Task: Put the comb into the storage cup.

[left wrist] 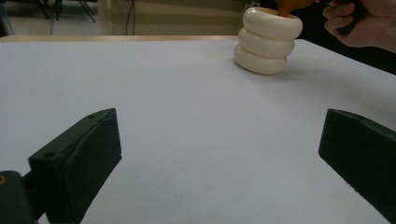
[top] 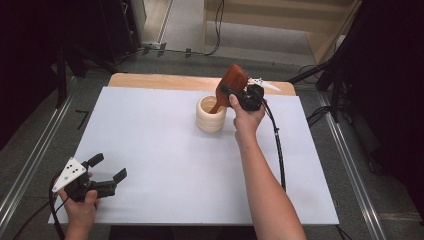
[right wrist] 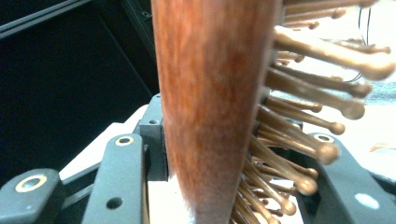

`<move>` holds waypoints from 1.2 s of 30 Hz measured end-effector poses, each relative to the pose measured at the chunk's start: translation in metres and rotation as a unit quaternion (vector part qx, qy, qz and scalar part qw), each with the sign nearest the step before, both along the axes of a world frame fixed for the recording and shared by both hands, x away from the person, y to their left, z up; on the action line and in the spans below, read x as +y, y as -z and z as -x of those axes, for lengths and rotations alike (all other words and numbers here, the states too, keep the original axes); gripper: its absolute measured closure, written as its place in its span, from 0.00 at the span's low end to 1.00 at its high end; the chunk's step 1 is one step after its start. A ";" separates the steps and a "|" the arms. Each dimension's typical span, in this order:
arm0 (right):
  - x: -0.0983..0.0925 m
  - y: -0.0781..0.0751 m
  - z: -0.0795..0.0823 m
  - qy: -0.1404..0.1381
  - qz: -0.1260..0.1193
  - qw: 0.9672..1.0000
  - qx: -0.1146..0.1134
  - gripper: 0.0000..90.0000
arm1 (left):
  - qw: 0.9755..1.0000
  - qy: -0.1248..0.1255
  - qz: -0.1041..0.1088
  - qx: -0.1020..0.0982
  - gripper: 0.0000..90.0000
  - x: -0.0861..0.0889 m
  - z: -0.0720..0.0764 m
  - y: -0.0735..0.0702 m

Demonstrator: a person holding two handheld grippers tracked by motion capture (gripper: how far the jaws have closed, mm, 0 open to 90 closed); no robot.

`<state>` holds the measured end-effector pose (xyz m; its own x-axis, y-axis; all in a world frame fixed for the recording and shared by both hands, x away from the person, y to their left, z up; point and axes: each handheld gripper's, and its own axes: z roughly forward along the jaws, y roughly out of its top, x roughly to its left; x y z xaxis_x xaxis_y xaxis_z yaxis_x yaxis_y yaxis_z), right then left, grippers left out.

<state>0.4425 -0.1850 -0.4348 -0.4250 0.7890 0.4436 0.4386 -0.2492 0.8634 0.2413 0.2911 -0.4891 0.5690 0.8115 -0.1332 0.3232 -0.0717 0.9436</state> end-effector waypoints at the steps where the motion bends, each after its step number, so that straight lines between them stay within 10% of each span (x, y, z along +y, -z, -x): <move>1: 0.000 0.001 0.000 0.000 0.000 1.000 0.000 0.57 | 1.000 0.000 0.000 0.000 0.00 0.000 0.000 0.000; 36: 0.002 0.020 -0.004 0.009 -0.055 0.998 0.026 0.55 | 1.000 0.000 0.001 0.001 0.00 -0.001 0.000 0.000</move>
<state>0.4463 -0.1834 -0.4552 -0.3857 0.7414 0.5492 0.4771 -0.3492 0.8065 0.2417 0.2904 -0.4894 0.5688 0.8113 -0.1352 0.3245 -0.0703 0.9433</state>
